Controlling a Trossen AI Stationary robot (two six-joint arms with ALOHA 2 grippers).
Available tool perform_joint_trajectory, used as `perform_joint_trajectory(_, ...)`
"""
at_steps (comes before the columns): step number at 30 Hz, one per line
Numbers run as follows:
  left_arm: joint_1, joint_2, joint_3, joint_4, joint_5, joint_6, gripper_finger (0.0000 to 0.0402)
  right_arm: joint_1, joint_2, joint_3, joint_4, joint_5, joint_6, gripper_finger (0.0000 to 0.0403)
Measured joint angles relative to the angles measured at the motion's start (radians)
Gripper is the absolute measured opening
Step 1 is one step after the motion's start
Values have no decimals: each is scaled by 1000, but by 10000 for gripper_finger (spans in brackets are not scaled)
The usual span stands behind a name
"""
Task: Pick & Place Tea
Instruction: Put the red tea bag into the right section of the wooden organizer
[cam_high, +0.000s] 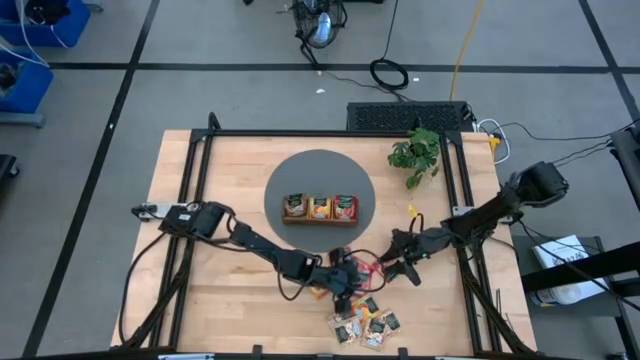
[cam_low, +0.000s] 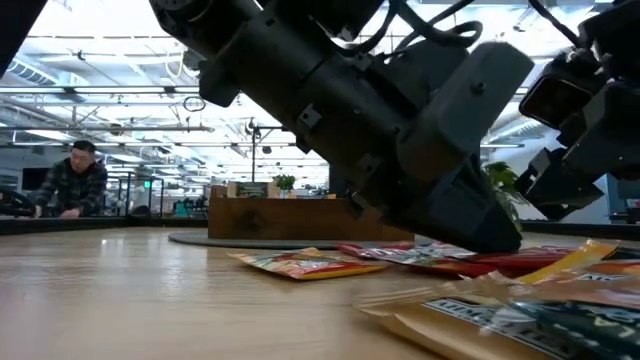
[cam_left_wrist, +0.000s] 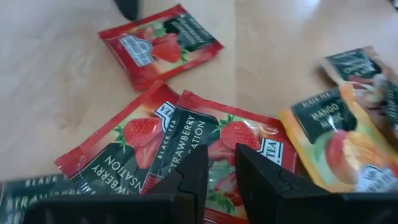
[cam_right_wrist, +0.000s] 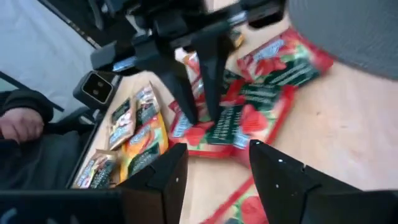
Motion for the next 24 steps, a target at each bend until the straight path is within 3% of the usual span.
perform_joint_trajectory(6,15,0,0,-1,-22,48,88,-1,94,92,-133,-35,29,164)
perform_joint_trajectory(15,-16,-70,-1,25,-37,181,88,-27,110,104,-140,-22,-4,164)
perform_joint_trajectory(24,-53,-56,-1,-6,-66,99,88,-27,110,103,-146,-25,10,164)
